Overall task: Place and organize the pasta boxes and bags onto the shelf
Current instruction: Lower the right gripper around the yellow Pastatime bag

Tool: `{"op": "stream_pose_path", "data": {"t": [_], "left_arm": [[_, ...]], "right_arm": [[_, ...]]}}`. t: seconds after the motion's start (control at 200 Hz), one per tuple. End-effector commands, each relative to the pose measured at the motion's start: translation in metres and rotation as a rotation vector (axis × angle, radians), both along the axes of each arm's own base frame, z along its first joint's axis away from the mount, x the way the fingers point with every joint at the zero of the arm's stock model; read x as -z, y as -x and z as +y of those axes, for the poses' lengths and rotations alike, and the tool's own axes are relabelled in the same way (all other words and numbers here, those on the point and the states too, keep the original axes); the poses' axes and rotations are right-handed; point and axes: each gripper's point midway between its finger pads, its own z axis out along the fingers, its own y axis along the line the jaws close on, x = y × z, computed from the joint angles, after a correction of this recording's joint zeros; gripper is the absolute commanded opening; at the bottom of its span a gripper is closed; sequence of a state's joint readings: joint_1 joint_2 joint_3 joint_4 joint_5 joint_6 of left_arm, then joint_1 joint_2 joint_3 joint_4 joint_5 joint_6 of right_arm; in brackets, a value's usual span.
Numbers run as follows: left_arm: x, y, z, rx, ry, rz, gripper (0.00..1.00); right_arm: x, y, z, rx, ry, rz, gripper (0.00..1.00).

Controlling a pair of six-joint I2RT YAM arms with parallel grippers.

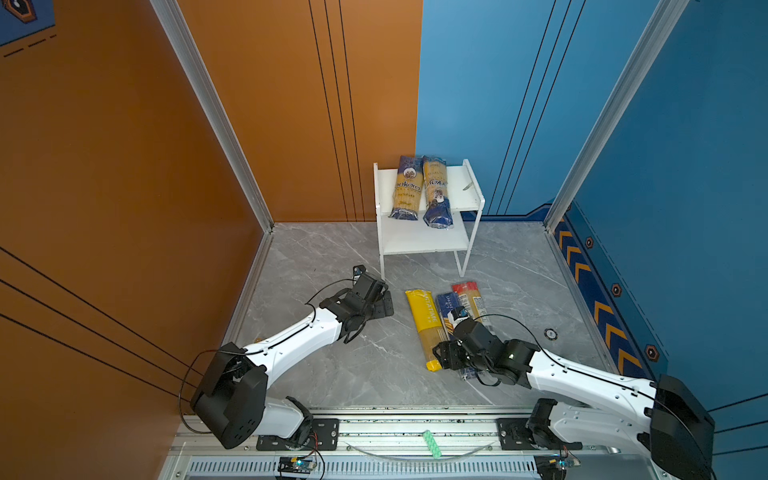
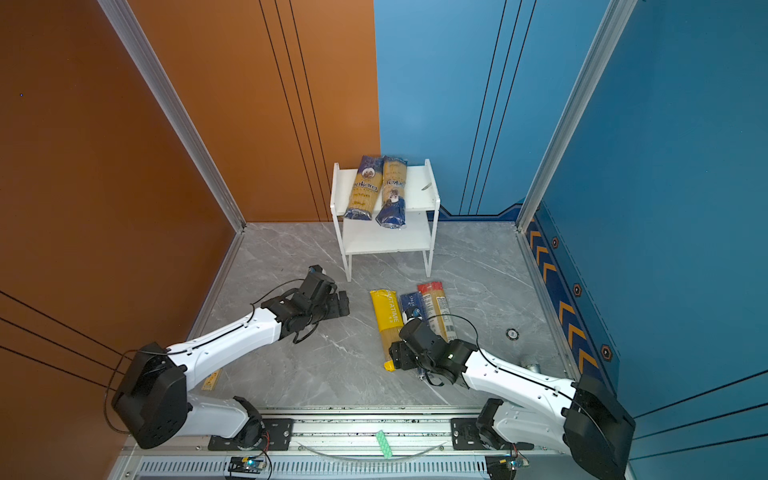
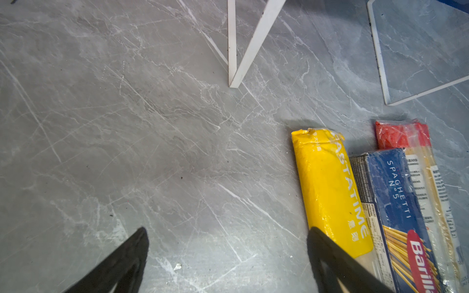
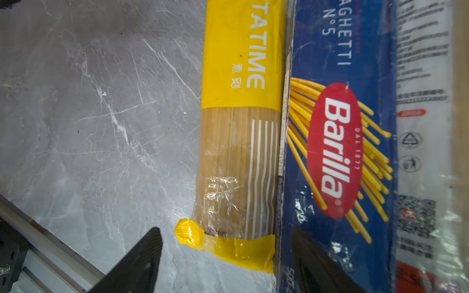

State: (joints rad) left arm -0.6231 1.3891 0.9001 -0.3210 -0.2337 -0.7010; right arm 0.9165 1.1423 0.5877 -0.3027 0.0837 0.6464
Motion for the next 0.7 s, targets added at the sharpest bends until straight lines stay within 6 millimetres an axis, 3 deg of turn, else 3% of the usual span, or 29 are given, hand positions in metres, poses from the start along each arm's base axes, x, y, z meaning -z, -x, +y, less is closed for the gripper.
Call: {"op": "stream_pose_path", "data": {"t": [0.0,0.696], "left_arm": [[0.004,0.001,-0.003,0.011,-0.009,0.011,0.98],[0.007,-0.002,0.001,-0.001,-0.012,0.020,0.98]], "right_arm": [[-0.001,-0.007,0.010,-0.006,-0.003,-0.015,0.80],[0.035,-0.021,0.011,0.024,0.132,0.046,0.82]]}}
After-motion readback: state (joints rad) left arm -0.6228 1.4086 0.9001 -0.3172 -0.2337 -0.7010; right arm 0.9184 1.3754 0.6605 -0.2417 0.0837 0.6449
